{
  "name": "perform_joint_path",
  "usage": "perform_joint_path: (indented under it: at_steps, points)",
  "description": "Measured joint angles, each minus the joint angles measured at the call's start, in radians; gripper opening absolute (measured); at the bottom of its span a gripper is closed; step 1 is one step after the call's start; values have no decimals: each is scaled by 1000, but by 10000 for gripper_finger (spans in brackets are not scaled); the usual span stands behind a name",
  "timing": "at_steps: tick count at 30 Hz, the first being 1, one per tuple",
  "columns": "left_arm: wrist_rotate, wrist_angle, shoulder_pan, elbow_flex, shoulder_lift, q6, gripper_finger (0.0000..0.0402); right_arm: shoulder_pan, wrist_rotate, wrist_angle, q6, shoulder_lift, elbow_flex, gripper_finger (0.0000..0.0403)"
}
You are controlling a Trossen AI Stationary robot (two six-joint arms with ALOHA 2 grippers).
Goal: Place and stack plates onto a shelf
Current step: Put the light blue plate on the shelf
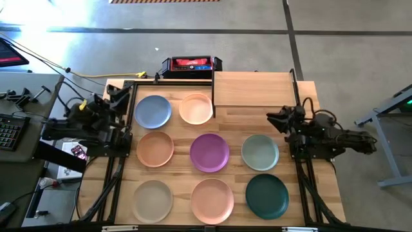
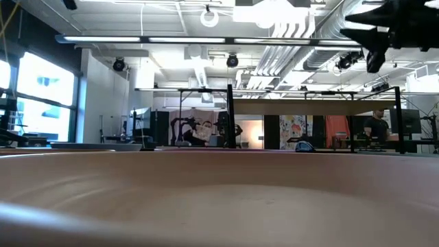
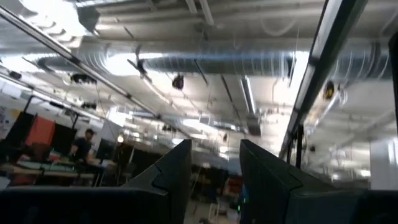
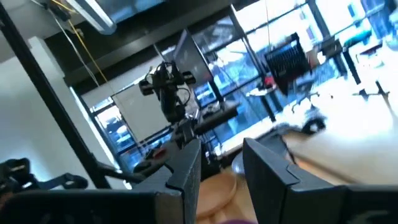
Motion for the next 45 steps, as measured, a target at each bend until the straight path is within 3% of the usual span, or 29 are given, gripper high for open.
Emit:
perform_joint_path:
  at_steps: [8, 13, 22, 29, 37, 45]
  points:
    - [-47, -225, 0, 192, 171, 0, 126, 0, 1, -91, -128, 161, 220, 103]
    - [-107, -327, 0, 237, 215, -59, 126, 0, 0, -375, -121, 350, 438, 103]
    - [-148, -546, 0, 237, 237, -241, 126, 0, -80, -873, 71, 691, 726, 103]
    - [-149, -583, 0, 237, 260, -289, 126, 0, -199, -987, 201, 875, 795, 103]
    - [-148, -586, 0, 237, 274, -291, 126, 4, -347, -1017, 205, 999, 789, 103]
    - [-148, -596, 0, 237, 281, -291, 126, 75, -357, -1033, 208, 1107, 789, 103]
